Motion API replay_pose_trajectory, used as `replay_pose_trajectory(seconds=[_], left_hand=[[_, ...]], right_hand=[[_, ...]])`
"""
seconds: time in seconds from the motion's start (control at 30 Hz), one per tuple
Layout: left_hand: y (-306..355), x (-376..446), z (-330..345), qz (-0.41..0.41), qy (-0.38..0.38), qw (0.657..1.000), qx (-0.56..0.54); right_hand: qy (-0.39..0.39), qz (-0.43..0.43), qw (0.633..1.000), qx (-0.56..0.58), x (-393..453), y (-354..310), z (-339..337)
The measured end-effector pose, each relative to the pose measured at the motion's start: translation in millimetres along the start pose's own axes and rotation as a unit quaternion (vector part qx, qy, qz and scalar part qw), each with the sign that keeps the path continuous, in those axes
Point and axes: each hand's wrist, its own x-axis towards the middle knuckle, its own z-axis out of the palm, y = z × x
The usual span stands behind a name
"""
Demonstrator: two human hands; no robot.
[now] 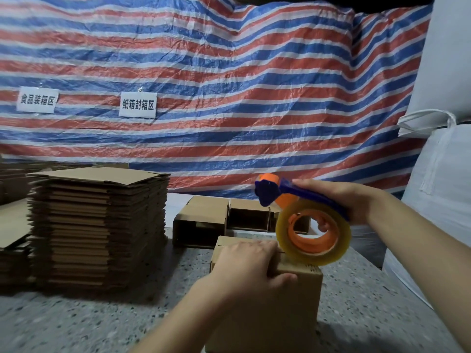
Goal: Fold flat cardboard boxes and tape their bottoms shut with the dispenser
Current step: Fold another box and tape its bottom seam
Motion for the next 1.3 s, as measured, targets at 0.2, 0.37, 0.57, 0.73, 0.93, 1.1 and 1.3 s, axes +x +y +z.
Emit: replay_pose_trajectory(seconds=[0.2,0.37,0.57,0.73,0.93,1.1,1.3], left_hand=[[-15,-2,-20,-0.131,0.024,0.905,-0.405],[-39,11,-36,-0.296,0.109,0.611,-0.726],[-42,11,-38,-0.297,0.079,0.635,-0.708],[-39,9,-41,-0.297,0.067,0.645,-0.701],[-37,8,-40,-0.284,0.077,0.649,-0.702],[-34,9,-40,-0.300,0.088,0.640,-0.702],[-35,11,-35,-0.291,0.097,0.657,-0.689]], right_hand=[[-0.001,0.018,0.998,-0.062,8,-6,3],[-0.017,0.022,0.993,-0.117,14,-19,10],[-0.015,0.040,0.986,-0.163,20,-26,15],[-0.010,0.044,0.985,-0.167,20,-27,17],[-0.011,0.048,0.984,-0.174,21,-28,18],[-0.010,0.045,0.984,-0.172,22,-27,17],[-0.014,0.045,0.983,-0.177,21,-28,18]])
